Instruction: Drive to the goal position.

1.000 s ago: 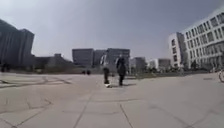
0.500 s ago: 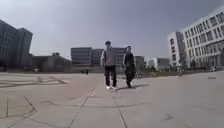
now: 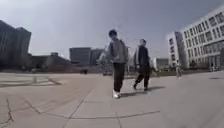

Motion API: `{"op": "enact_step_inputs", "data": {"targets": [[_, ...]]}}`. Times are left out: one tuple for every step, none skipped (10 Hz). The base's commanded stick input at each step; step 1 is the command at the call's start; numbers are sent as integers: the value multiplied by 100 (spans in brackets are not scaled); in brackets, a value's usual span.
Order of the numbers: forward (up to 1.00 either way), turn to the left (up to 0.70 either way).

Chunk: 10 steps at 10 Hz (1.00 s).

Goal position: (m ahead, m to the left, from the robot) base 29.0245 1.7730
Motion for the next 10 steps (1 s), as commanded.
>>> {"op": "enact_step_inputs", "data": {"targets": [[85,0],[85,0],[85,0],[85,0],[85,0],[85,0],[85,0],[85,0],[85,0],[85,0]]}}
